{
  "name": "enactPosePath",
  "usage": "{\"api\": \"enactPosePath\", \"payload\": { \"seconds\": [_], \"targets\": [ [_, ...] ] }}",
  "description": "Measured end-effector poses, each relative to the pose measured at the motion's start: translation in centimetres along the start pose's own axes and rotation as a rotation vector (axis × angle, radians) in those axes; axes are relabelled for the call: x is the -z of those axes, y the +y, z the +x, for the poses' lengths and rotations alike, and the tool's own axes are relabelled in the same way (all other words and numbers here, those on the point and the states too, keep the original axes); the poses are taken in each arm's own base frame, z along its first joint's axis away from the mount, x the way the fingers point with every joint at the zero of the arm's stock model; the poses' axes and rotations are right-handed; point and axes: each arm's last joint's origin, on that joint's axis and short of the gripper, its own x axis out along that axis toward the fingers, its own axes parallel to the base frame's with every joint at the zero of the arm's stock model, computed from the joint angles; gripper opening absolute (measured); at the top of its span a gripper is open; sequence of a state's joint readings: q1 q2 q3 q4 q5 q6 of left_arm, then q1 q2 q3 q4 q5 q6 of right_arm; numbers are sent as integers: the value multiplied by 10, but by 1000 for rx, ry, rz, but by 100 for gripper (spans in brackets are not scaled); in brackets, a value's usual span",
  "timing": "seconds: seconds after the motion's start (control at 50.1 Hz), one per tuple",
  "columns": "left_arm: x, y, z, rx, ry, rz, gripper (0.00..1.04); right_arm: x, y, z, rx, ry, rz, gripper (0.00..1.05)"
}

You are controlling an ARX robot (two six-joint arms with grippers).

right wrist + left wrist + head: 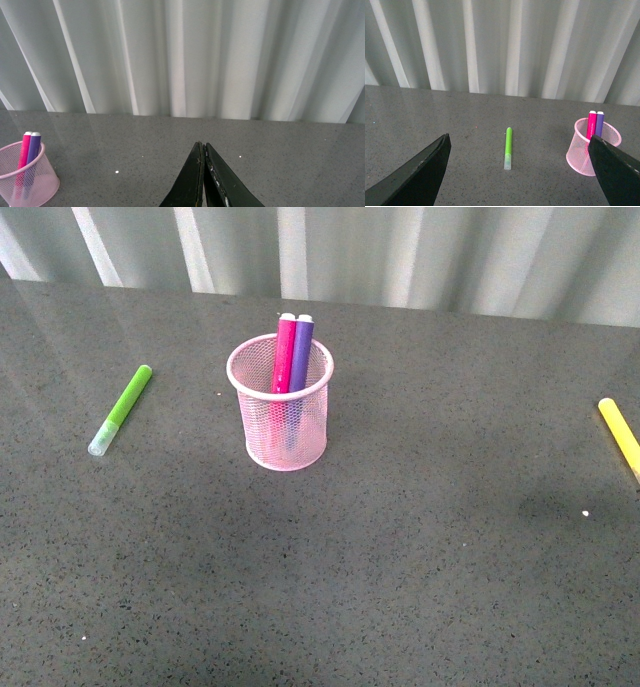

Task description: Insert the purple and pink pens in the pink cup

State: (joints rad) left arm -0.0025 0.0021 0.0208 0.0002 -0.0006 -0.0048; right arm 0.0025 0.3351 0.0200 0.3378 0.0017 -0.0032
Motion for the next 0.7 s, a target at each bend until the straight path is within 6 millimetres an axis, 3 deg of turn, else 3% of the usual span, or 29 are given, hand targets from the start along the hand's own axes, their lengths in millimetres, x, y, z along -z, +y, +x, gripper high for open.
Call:
{"api": "enactPosePath", "payload": {
  "seconds": [0.698],
  "targets": [
    [0, 0, 0, 0, 0, 0, 98, 2, 0, -22, 0, 1, 0, 3]
  ]
}}
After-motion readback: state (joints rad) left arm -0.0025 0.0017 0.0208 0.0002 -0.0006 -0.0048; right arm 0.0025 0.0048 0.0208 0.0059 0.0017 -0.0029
